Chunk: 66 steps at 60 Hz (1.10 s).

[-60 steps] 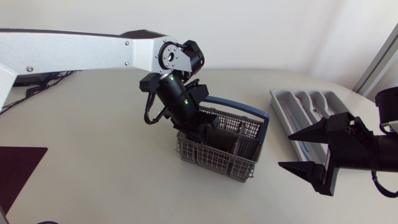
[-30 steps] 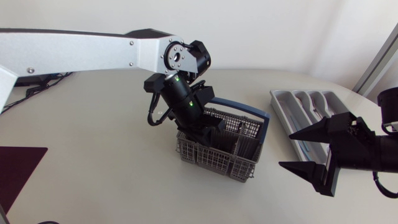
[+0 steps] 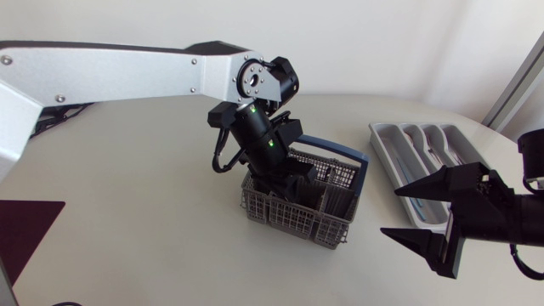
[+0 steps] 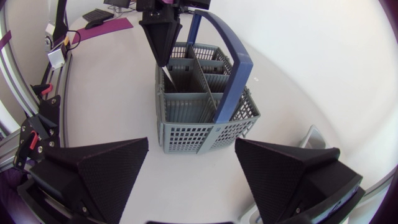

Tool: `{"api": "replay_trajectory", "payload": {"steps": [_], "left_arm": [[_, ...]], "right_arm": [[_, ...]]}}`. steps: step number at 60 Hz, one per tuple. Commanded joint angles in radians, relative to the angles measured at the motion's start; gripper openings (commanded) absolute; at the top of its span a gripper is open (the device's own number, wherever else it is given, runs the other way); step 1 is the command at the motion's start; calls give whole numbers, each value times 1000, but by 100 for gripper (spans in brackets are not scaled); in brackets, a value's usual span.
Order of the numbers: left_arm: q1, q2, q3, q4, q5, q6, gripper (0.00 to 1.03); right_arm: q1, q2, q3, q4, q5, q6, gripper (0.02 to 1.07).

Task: Sort the cutlery from the basket into the organizer compartments.

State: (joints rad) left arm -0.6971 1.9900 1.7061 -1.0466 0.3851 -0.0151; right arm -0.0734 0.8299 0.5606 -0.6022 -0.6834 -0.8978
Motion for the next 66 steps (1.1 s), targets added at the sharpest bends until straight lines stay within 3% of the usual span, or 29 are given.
{"api": "replay_trajectory", "payload": {"steps": [1, 29, 66], "left_arm": [[-7, 33, 24, -7, 6, 10, 24], [-16, 35, 36, -49, -12, 17, 20], [-41, 36, 59, -73, -86, 30, 4]], "right_arm": [[7, -8, -27, -11, -2, -6, 102], [7, -15, -25, -11, 2, -4, 102], [6, -37, -18, -30, 5, -4, 102]]}}
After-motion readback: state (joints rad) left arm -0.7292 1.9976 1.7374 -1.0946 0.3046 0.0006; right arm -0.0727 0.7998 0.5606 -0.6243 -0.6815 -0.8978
